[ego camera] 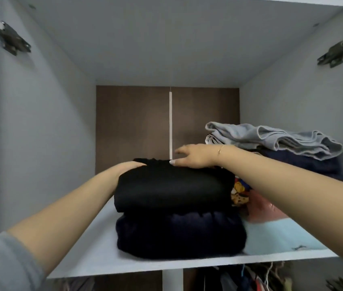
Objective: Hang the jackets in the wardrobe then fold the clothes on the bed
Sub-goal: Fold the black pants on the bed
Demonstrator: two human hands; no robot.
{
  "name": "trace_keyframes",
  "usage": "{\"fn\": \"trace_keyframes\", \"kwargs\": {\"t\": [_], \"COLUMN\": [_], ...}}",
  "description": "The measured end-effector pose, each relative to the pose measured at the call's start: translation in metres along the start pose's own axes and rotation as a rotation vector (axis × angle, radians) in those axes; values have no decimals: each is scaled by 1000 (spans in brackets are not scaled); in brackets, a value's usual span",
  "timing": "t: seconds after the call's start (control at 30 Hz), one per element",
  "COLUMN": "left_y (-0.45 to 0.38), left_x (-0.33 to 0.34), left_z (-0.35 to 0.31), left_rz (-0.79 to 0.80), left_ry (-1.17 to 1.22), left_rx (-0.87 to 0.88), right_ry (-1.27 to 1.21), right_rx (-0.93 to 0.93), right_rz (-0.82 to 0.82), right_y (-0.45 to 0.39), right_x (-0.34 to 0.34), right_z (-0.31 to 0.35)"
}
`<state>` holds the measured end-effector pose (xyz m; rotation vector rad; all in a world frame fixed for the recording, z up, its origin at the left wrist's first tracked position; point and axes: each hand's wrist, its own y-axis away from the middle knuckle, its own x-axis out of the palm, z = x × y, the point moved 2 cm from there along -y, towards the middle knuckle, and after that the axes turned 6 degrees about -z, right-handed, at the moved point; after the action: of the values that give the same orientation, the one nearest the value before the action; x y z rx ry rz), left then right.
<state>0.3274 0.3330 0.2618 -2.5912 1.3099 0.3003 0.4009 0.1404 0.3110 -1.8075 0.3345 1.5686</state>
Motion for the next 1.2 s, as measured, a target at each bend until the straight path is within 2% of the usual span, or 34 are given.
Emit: {"fn": "trace_keyframes", "kwargs": {"t": [0.07, 0.13, 0.3, 0.37, 0.47, 0.57, 0.73, 0.9, 0.97, 1.07, 1.2], "left_y": [-1, 2, 30, 47, 78, 104, 151, 205, 235, 286, 352], "left_x": [-1, -4, -21, -27, -30, -36, -25, 1, 11, 34, 71], "left_z": [4, 11, 42, 48, 47, 48, 67, 100, 111, 125, 126], "left_rz": [4, 7, 83, 123, 179, 117, 33, -90, -47, 119, 371], "left_ry": [-13, 2, 304, 361, 419, 382, 458, 570, 566, 537, 461], "left_rx": [18, 9, -160, -177, -133, -46, 56, 164, 198, 216, 252], "right_ry": [-85, -158, -233, -239, -237, -325, -459, -688, -835, -966, -899], "right_rx": [-12, -16, -3, 14, 33, 30, 34, 136, 202, 284, 400], "right_rz": [167, 243, 244, 222, 75, -93, -299, -421, -495, -587, -698], "right_y": [-2, -1, 1, 7, 24, 54, 141, 232, 273, 341, 435], "right_x": [23, 43, 52, 47, 35, 25, 24, 33, 37, 46, 68], "right_z": [6, 10, 16, 18, 22, 29, 50, 76, 83, 86, 83]}}
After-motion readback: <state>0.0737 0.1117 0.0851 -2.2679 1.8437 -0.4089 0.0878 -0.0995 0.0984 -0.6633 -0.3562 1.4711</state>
